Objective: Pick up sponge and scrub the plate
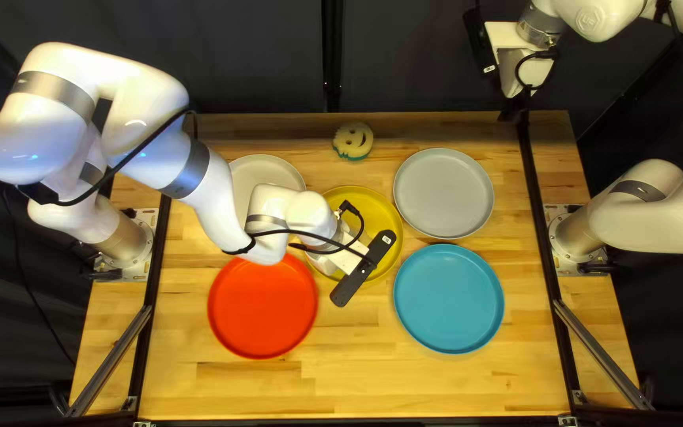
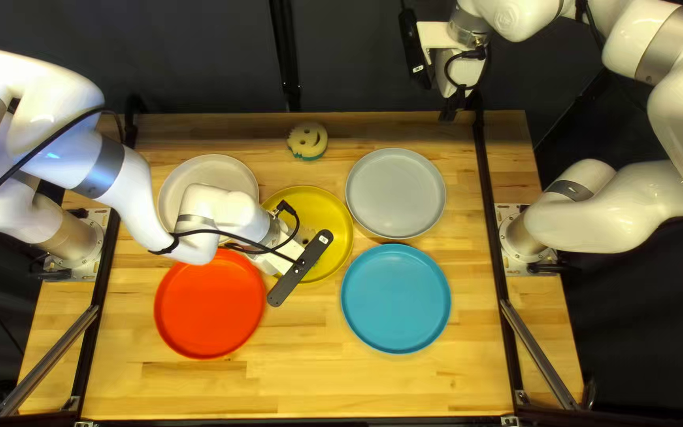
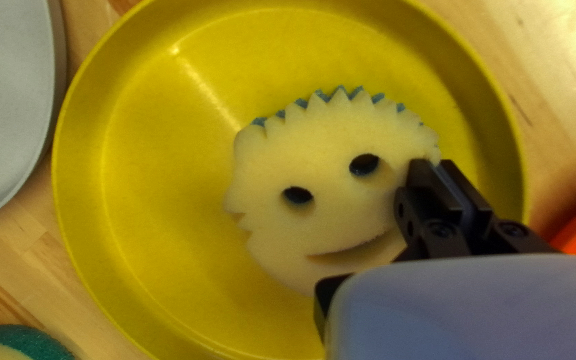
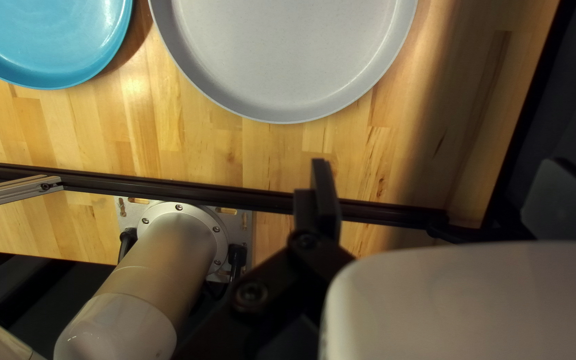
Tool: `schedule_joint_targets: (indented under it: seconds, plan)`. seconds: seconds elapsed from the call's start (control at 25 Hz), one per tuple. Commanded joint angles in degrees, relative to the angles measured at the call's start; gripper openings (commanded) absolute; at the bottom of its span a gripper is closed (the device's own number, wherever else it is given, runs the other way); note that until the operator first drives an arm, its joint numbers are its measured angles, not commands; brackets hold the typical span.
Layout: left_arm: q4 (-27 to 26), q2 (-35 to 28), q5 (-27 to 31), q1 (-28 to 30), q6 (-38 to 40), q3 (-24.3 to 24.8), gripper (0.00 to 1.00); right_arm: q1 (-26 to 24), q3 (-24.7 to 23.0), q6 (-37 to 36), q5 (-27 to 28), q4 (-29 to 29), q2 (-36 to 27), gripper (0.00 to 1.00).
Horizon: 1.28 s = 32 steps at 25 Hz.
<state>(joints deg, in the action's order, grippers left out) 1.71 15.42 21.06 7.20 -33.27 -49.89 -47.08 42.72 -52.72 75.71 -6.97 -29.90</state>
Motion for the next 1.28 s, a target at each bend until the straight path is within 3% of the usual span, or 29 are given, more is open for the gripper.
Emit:
schedule_joint_targets:
  seconds: [0.04, 0.36, 0.52, 0.76, 1.12, 1.28]
  plan:
    - [-0.63, 1.12, 1.48, -1.74, -2.28, -2.61, 0.00, 0.00, 0.00, 0.00, 0.00, 0.00, 0.00, 1.00]
    - [-4.19, 7.49, 3.70, -4.96, -9.38, -11.12, 0.00, 0.00, 0.00, 0.00, 0.00, 0.00, 0.00, 1.00]
    - [-2.85, 5.73, 3.44, -3.37, -7.21, -9.46, 0.00, 0.00, 0.00, 0.00, 0.00, 0.00, 0.00, 1.00]
    - [2.42, -0.30, 3.54, 0.76, 1.47, -4.32, 0.00, 0.00, 0.00, 0.00, 0.00, 0.00, 0.00, 1.00]
    - [13.52, -1.85, 4.00, 11.71, 20.36, -4.24, 0.00, 0.00, 0.00, 0.00, 0.00, 0.00, 0.00, 1.00]
    - [17.88, 0.32, 3.41, 16.21, 28.02, -6.25, 0.00, 0.00, 0.00, 0.00, 0.00, 0.00, 0.00, 1.00]
